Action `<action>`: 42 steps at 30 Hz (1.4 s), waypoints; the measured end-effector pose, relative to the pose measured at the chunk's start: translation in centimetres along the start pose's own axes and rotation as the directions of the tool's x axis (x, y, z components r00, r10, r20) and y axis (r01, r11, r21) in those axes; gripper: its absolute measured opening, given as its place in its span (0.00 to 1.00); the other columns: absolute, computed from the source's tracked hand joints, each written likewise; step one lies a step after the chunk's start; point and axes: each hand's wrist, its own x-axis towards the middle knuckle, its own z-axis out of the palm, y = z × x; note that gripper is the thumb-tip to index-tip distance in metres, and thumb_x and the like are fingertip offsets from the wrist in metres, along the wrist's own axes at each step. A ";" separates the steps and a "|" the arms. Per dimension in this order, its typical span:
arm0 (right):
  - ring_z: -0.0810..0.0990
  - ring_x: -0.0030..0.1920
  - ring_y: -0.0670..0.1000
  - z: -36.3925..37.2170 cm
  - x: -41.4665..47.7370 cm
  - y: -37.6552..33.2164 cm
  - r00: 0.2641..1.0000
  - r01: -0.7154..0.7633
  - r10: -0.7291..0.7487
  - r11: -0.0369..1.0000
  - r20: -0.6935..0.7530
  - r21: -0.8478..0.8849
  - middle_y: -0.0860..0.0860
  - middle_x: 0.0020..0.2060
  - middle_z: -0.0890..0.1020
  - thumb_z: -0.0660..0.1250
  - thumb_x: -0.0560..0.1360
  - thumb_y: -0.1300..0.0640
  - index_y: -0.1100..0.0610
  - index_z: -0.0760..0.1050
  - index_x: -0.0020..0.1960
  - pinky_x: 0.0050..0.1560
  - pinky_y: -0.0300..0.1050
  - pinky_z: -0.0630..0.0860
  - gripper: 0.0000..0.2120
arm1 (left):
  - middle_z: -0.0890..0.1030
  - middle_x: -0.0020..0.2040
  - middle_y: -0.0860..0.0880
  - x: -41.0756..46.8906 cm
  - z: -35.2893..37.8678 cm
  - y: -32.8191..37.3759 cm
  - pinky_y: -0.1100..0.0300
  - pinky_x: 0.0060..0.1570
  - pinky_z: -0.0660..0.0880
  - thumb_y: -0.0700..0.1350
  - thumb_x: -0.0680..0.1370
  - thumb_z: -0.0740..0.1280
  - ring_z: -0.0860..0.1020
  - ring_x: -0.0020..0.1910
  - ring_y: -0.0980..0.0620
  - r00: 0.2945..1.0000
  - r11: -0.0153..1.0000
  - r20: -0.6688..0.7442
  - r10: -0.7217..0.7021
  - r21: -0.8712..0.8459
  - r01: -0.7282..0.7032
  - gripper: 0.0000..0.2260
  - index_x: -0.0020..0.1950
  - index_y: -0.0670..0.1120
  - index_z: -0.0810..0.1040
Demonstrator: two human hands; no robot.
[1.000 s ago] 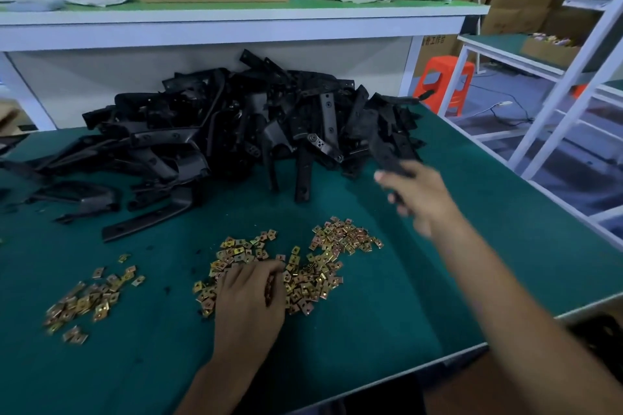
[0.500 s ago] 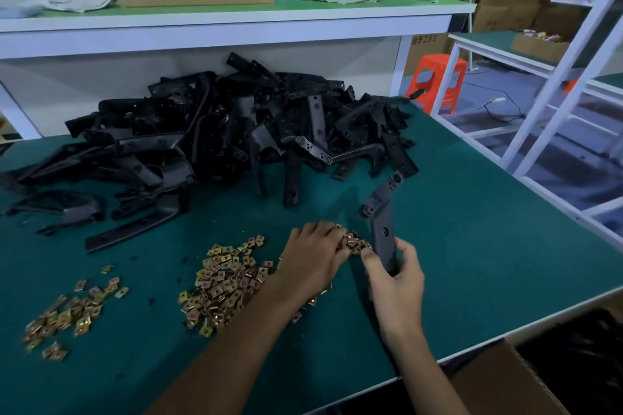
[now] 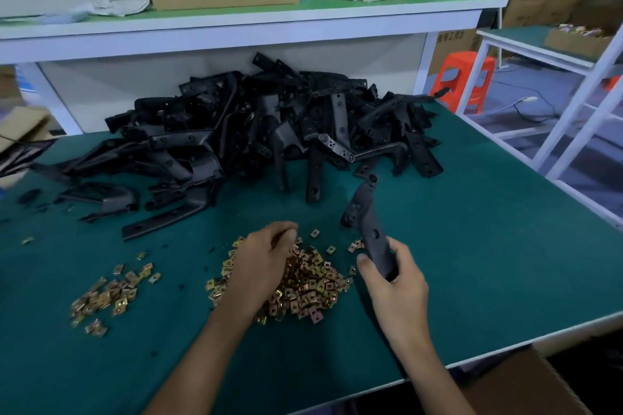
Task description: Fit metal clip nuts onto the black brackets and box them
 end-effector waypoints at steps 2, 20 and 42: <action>0.79 0.39 0.41 1.0 -0.9 -0.1 0.999 0.010 -0.011 1.000 0.049 0.011 0.38 0.41 0.83 0.76 0.74 0.55 0.41 0.78 0.53 0.37 0.29 0.71 0.13 | 0.82 0.55 0.59 -0.8 -0.8 -0.3 0.76 0.48 0.68 0.52 0.82 0.65 0.77 0.51 0.68 0.999 0.998 -0.021 -0.024 -0.059 0.023 0.10 0.60 0.55 0.83; 0.82 0.40 0.43 2.5 -2.9 0.5 0.975 0.127 -0.090 0.976 0.204 -0.176 0.38 0.41 0.84 0.77 0.73 0.52 0.39 0.74 0.59 0.42 0.46 0.79 0.20 | 0.82 0.45 0.44 -5.6 -3.7 2.1 0.52 0.48 0.75 0.43 0.84 0.63 0.77 0.46 0.45 0.965 0.568 0.152 -0.216 -0.784 0.250 0.04 0.52 0.45 0.76; 0.79 0.35 0.45 2.6 -2.9 0.6 0.955 0.239 -0.182 0.940 0.232 -0.244 0.41 0.36 0.81 0.77 0.74 0.56 0.44 0.75 0.62 0.37 0.39 0.75 0.20 | 0.87 0.46 0.46 -5.9 -2.8 2.3 0.62 0.37 0.80 0.37 0.78 0.70 0.85 0.42 0.51 0.894 0.384 0.119 -0.432 -0.873 0.302 0.04 0.52 0.42 0.82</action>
